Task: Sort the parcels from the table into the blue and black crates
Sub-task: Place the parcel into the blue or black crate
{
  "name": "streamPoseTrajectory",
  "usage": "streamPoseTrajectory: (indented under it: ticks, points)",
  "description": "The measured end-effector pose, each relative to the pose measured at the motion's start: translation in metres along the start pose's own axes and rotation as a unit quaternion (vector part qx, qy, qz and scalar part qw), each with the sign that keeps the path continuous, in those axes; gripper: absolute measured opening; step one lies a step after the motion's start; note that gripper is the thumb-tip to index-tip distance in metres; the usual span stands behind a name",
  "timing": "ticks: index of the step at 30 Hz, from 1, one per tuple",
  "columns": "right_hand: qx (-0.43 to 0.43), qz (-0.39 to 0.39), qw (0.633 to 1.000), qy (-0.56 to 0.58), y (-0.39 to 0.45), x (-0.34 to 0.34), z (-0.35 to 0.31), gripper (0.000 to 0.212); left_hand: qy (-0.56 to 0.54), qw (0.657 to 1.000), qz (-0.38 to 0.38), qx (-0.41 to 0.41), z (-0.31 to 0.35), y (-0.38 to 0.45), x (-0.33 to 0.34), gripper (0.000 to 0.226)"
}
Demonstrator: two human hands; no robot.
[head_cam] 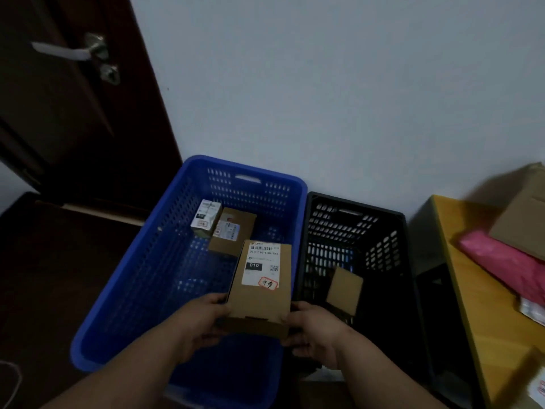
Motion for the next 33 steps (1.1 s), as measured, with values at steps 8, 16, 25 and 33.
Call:
streamPoseTrajectory:
  ticks: [8,16,25,33]
  points:
    - [0.041,0.002,0.999,0.000,0.058,0.046,-0.018,0.024,0.023,0.999,0.009,-0.034,0.000,0.048,-0.057,0.026]
    - [0.043,-0.003,0.999,-0.006,0.132,0.059,-0.059,0.043,0.024,0.998,0.060,-0.026,0.029,0.111,-0.084,0.027]
    - [0.015,0.040,0.999,0.001,0.261,0.060,-0.098,0.052,0.013,0.995,0.094,-0.031,0.045,0.247,-0.107,0.046]
    - [-0.002,0.097,0.994,0.055,0.373,0.061,-0.097,0.049,0.102,0.990,0.099,0.003,0.049,0.361,-0.121,0.052]
Point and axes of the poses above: each hand's wrist, its own y-axis towards the middle knuckle, its own x-axis out of the palm, z = x × y, the point moved 6 cm from there along y, towards the middle knuckle, and after that the axes turned 10 degrees about y, right-handed, at the moved point
